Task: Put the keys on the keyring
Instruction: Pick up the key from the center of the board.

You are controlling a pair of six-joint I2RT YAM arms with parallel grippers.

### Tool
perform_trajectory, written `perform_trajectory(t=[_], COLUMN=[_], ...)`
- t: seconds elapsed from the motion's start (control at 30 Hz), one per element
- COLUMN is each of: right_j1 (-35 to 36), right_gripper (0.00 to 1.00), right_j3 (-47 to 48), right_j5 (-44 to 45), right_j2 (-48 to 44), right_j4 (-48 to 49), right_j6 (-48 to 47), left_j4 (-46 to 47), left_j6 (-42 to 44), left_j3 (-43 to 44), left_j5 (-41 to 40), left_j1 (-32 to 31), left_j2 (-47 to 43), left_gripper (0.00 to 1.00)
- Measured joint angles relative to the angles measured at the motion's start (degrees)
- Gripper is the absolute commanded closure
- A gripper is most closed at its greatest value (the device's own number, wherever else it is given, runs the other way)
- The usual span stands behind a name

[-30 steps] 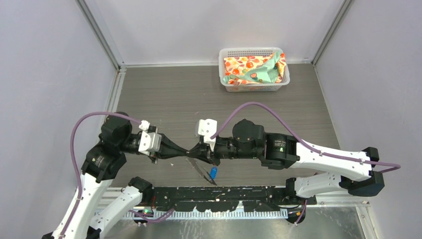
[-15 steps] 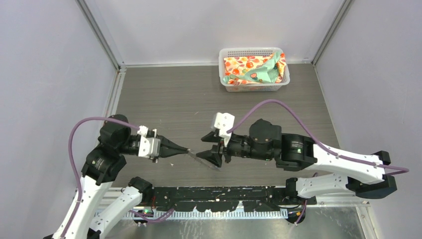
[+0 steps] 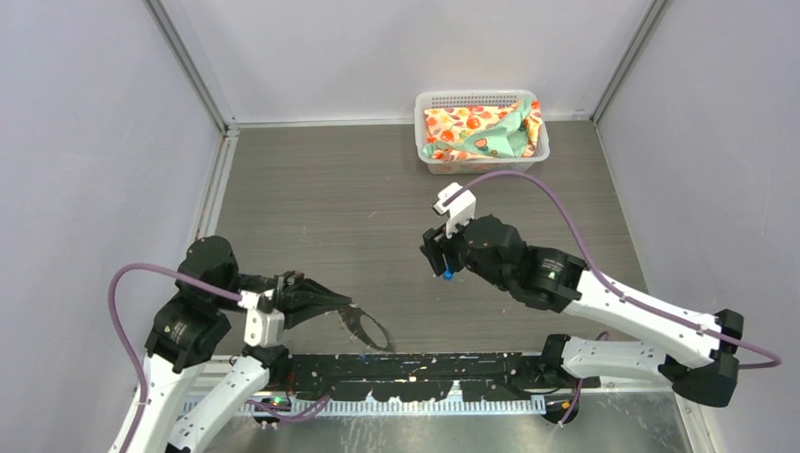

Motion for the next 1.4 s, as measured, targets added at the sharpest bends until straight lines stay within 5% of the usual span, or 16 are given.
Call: perform_trajectory(t=[0.2, 0.53, 0.8, 1.4], right_j1=[-7.3, -8.3, -9.0, -12.1], right_gripper=[0.38, 0.36, 0.32, 0.31], right_j3=[-12.1, -25.6, -27.7, -31.9], right_j5=[-0.2, -0.9, 0.9, -0.8], right_j2=[0.1, 2.0, 3.8, 1.3], right_j4=[-1.0, 3.5, 4.9, 7.1], right_j6=[8.3, 22.7, 28.2, 36.8], left_j4=[-0.9, -0.8, 1.8, 6.8], left_j6=[5.6, 9.5, 20.8, 16.1], left_j3=[-1.5, -4.3, -7.8, -7.9], left_j5=[0.3, -0.1, -0.1, -0.1], left_j1=[0.0, 0.0, 0.0, 0.0], left_j2=[-2.8, -6.3, -9.1, -8.2], left_gripper=[1.00, 1.00, 1.00, 1.00])
